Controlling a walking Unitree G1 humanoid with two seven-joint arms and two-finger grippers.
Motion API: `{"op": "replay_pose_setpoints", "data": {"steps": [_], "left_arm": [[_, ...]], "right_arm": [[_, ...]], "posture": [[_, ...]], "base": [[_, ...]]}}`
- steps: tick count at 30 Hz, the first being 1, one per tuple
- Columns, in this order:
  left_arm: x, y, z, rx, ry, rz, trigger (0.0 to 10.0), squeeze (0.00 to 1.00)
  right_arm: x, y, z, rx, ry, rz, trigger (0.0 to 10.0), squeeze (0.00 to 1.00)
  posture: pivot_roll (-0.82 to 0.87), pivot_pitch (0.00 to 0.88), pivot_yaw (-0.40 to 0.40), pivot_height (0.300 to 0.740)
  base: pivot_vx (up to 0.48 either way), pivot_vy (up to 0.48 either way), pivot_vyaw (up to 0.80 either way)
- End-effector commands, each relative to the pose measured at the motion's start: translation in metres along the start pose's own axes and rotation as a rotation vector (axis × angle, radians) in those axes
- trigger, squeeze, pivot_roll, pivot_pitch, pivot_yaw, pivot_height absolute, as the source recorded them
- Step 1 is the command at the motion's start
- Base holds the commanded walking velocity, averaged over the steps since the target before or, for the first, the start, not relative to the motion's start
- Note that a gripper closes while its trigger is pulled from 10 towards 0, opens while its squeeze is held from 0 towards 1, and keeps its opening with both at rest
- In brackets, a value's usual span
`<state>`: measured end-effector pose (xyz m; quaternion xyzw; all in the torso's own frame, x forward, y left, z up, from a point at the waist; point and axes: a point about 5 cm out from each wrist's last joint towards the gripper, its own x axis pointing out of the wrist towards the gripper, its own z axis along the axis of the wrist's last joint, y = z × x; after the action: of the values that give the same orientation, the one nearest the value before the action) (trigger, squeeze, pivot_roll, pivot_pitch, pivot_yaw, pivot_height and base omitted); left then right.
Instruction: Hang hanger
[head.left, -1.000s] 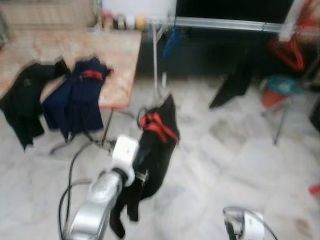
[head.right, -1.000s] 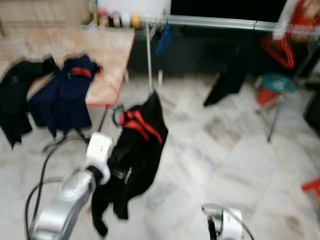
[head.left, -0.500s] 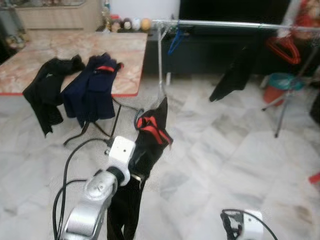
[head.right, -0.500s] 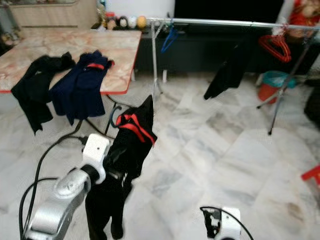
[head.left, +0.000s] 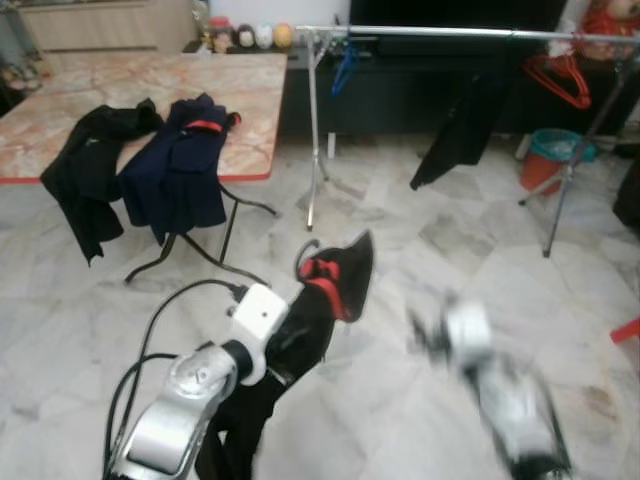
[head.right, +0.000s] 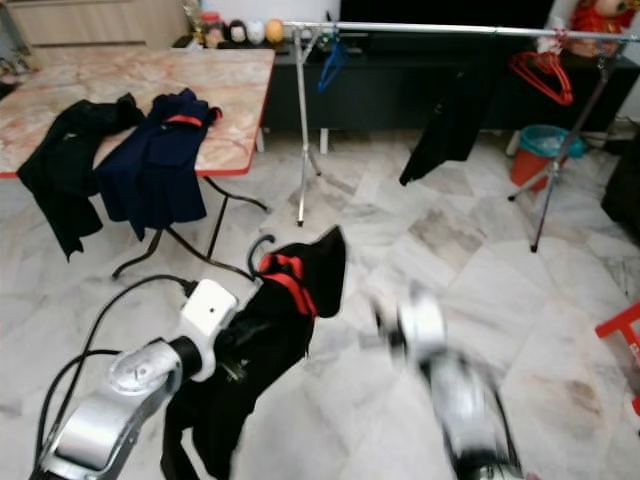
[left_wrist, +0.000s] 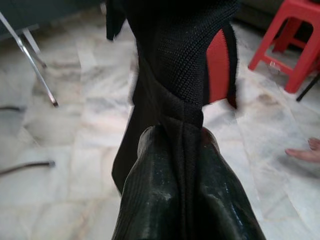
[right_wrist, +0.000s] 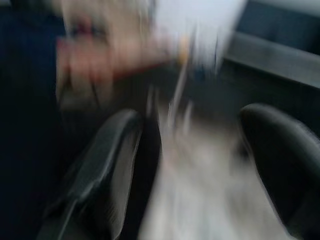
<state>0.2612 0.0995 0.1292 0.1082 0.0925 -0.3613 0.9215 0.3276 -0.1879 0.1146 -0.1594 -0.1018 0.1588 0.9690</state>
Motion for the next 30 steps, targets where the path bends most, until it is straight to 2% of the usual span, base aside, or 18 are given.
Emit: {"op": "replay_pose_setpoints", "data": {"steps": [1,4,6,7,12,14,15,19,25,30], "left_arm": [[0.000,0.000,0.020,0.032,-0.071,-0.024,10.0,0.00],[0.002,-0.003,0.025,0.038,-0.083,-0.044,10.0,0.00],[0.002,-0.009,0.029,0.040,-0.088,-0.100,10.0,0.00],[0.002,-0.013,0.029,0.043,-0.090,-0.134,10.0,0.00],[0.001,-0.014,0.028,0.045,-0.089,-0.147,10.0,0.00],[0.000,-0.012,0.026,0.031,-0.078,-0.141,10.0,0.00],[0.000,-0.012,0.026,0.031,-0.078,-0.141,10.0,0.00],[0.000,-0.009,0.029,0.020,-0.082,-0.137,10.0,0.00],[0.001,-0.009,0.031,0.019,-0.087,-0.148,10.0,0.00],[0.001,-0.010,0.032,0.025,-0.093,-0.159,10.0,0.00]], "right_arm": [[-0.010,0.016,-0.010,0.044,0.035,0.094,10.0,0.00],[-0.008,0.017,-0.003,0.064,0.012,0.142,10.0,0.00],[-0.010,0.018,0.002,0.101,0.018,0.197,10.0,0.00],[-0.013,0.018,0.003,0.084,0.034,0.227,10.0,0.00],[-0.020,0.014,0.003,0.055,0.062,0.190,10.0,0.00],[-0.041,0.017,-0.006,0.110,0.128,0.183,10.0,0.00],[-0.041,0.017,-0.006,0.110,0.128,0.183,10.0,0.00],[-0.068,0.040,-0.026,0.072,0.265,0.335,10.0,0.00],[-0.069,0.045,-0.034,0.079,0.318,0.286,10.0,0.00],[-0.063,0.053,-0.038,0.069,0.349,0.309,10.0,0.00]], "posture": [[0.07,0.000,-0.009,0.740],[0.07,0.000,-0.009,0.740],[0.07,0.000,-0.006,0.740],[0.07,0.000,-0.006,0.740],[0.06,0.000,-0.004,0.740],[0.06,0.000,0.002,0.740],[0.06,0.000,0.002,0.740],[0.06,0.000,0.007,0.740],[0.06,0.000,0.009,0.740],[0.07,0.000,0.006,0.740]], "base": [[0.000,0.000,0.00],[0.000,0.000,0.00],[0.000,0.000,0.00],[0.000,0.000,0.00],[0.000,0.000,0.00],[0.000,0.000,0.00],[0.000,0.000,0.00],[0.000,0.000,0.00],[0.000,0.000,0.00],[0.000,0.000,0.00]]}}
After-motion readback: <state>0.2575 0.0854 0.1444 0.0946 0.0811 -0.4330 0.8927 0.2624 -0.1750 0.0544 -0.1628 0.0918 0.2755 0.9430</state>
